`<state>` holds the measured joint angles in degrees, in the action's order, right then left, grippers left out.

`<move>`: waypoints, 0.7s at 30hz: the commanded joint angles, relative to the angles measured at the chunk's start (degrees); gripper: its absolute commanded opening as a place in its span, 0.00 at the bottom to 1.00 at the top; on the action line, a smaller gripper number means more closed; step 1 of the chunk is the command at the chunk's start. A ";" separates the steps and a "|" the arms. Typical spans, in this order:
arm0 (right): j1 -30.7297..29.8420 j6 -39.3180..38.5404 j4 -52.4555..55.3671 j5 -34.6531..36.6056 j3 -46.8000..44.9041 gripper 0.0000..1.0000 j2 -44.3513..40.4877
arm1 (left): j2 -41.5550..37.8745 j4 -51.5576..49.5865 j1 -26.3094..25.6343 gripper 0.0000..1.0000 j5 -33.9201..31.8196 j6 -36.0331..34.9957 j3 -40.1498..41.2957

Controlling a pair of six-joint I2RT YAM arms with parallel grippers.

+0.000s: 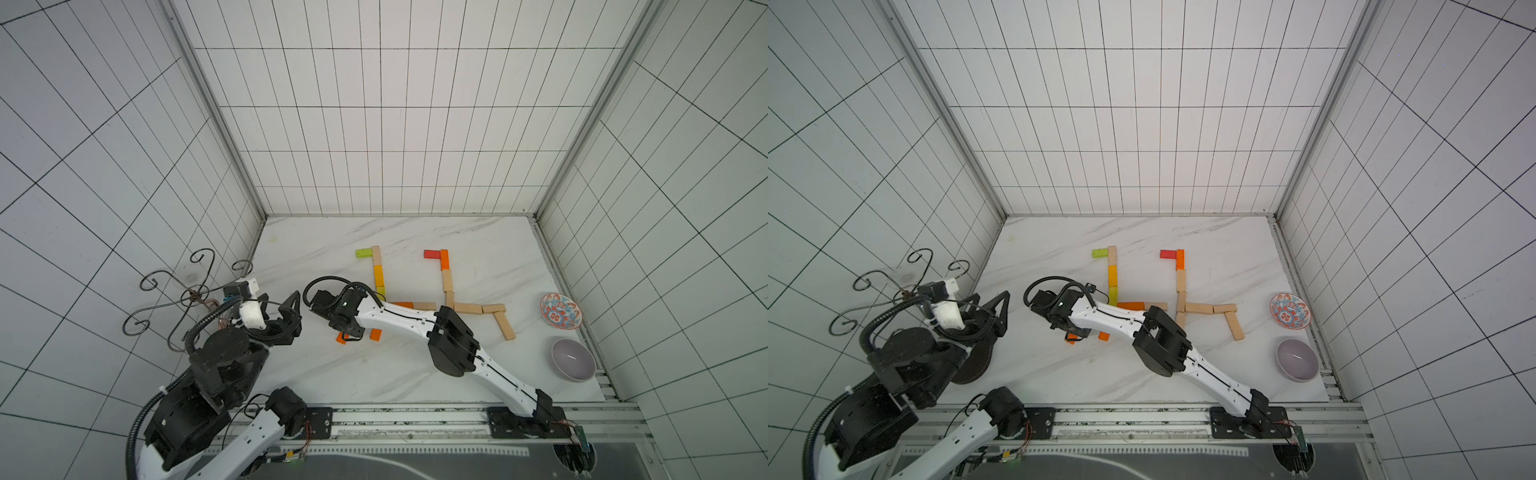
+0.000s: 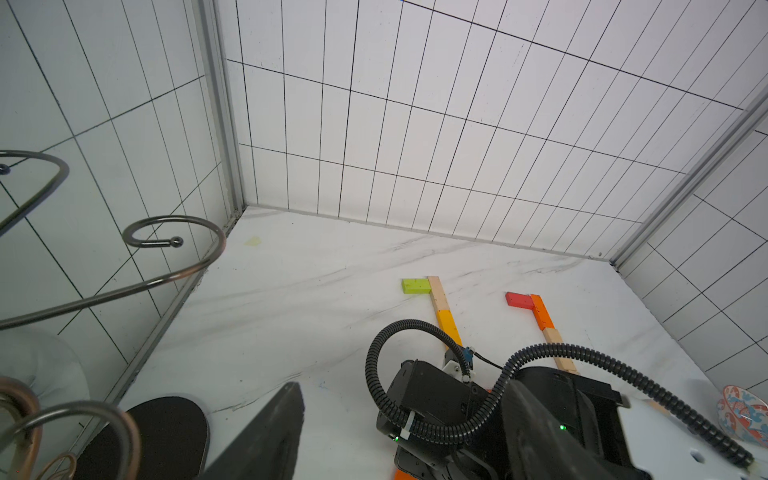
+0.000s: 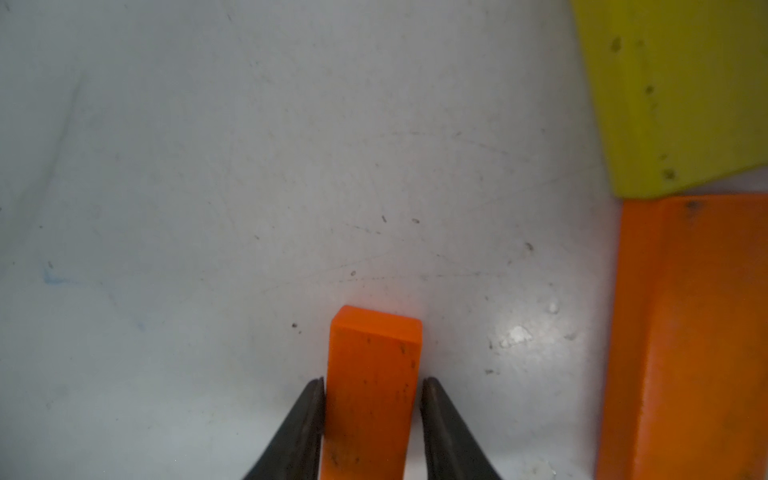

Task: Assemble a giraffe with building blocks
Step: Pick up the building block from the center of the board.

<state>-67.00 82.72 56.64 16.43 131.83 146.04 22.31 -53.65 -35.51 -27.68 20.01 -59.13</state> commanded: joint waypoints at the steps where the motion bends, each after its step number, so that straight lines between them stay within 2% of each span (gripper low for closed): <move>1: 0.69 0.39 4.97 -0.87 -1.28 0.34 3.46 | -0.33 0.39 0.19 0.75 -1.91 -0.67 -1.76; 9: 0.80 -3.32 -0.50 0.90 -2.35 0.22 -0.84 | 0.28 0.74 0.17 0.75 -1.72 0.34 -1.58; 21: 0.05 -14.34 -7.05 7.94 -3.71 0.19 -10.43 | 1.20 1.00 0.17 0.75 -1.59 2.29 -2.26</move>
<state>-66.70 72.07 50.89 20.69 131.15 141.05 23.00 -53.58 -35.51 -28.71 21.06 -59.92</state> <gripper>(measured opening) 0.299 0.746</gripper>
